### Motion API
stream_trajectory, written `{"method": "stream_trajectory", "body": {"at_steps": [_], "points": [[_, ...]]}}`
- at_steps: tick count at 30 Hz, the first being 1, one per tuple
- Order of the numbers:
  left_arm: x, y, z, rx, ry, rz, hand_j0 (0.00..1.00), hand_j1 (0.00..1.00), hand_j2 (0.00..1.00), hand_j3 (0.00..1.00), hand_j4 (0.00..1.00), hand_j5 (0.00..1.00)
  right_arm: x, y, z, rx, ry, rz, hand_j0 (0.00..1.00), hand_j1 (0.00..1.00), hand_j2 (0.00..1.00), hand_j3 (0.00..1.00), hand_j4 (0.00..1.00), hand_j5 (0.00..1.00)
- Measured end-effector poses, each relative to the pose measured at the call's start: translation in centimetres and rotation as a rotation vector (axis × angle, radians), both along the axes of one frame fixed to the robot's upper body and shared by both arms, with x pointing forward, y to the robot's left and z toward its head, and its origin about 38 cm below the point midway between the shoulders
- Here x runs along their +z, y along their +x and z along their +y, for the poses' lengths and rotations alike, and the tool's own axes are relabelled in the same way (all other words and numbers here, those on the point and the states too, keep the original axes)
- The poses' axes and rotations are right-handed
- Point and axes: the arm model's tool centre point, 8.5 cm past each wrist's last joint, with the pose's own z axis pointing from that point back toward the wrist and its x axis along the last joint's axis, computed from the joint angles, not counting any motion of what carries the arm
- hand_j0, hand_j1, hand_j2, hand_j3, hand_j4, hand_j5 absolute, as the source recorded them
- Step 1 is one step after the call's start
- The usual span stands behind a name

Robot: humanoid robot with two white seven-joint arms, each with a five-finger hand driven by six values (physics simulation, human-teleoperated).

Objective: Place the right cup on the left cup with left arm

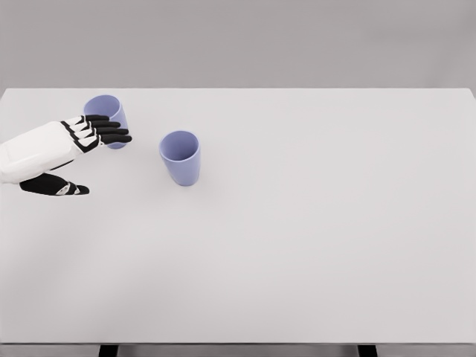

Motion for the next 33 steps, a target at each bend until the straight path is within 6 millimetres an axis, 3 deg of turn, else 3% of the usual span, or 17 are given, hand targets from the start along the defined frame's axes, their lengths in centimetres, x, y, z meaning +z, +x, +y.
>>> {"method": "stream_trajectory", "body": {"at_steps": [11, 16, 21, 25, 29, 33], "points": [[0.4, 0.3, 0.0, -0.003, 0.041, -0.033, 1.0, 1.0, 1.0, 1.0, 1.0, 1.0, 0.0, -0.5, 0.1, 0.005, 0.003, 0.015, 1.0, 1.0, 1.0, 1.0, 1.0, 1.0], [2.1, 1.5, 0.4, 0.017, 0.055, -0.097, 1.0, 1.0, 1.0, 1.0, 1.0, 1.0, 0.0, -0.6, 0.1, 0.005, 0.003, 0.017, 1.0, 1.0, 1.0, 1.0, 1.0, 1.0], [3.3, 2.1, -1.1, -0.015, -0.002, -0.106, 0.98, 0.98, 0.98, 0.98, 0.98, 0.98, 0.0, -0.5, 0.1, 0.006, 0.003, 0.015, 1.0, 1.0, 1.0, 1.0, 1.0, 1.0], [4.4, 2.5, -2.4, -0.078, -0.014, 0.012, 0.97, 0.97, 0.97, 0.97, 0.97, 0.97, 0.0, -0.6, 0.1, 0.006, 0.003, 0.017, 1.0, 1.0, 1.0, 1.0, 1.0, 1.0], [7.9, 5.5, -5.5, -0.036, -0.04, 0.067, 0.98, 0.98, 0.98, 0.98, 0.98, 0.98, 0.0, -0.5, 0.1, 0.006, 0.003, 0.015, 1.0, 1.0, 1.0, 1.0, 1.0, 1.0], [7.5, 7.0, -7.1, 0.006, -0.078, 0.146, 1.0, 1.0, 1.0, 1.0, 1.0, 1.0, 0.0, -0.5, 0.1, 0.006, 0.003, 0.015, 1.0, 1.0, 1.0, 1.0, 1.0, 1.0]]}}
